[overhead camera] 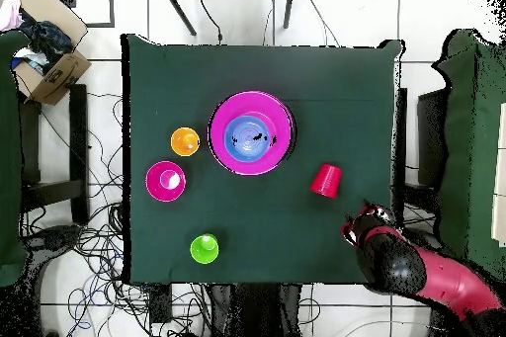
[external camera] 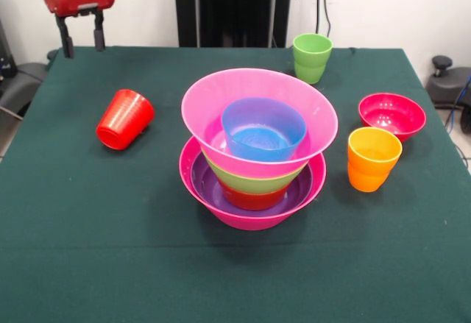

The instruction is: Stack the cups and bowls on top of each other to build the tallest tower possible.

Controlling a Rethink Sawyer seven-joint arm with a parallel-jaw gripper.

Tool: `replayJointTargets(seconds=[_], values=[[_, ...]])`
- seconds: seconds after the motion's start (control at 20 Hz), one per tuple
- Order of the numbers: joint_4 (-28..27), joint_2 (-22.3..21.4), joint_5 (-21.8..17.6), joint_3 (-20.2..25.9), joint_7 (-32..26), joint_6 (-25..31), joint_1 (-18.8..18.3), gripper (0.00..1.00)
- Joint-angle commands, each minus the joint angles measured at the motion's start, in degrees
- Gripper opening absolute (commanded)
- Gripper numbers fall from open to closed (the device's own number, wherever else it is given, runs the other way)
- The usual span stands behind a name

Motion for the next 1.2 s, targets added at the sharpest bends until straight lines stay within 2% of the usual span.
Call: replayJointTargets(seconds=[0.05, 0.25, 0.65, 0.9, 1.2], values=[[0.22, 0.06, -5.82, -5.39, 11.79, -5.75, 4.69, 1.00], [1.29, 1.92, -7.62, -4.81, 10.61, -11.18, 4.11, 1.00], [2.18, 4.55, -10.80, -6.35, 10.90, -21.24, 5.42, 1.00], [2.72, 6.47, -10.08, -12.85, 11.88, -29.73, 9.92, 1.00], [4.75, 10.08, -7.83, -18.65, 12.67, -40.12, 13.27, 1.00]])
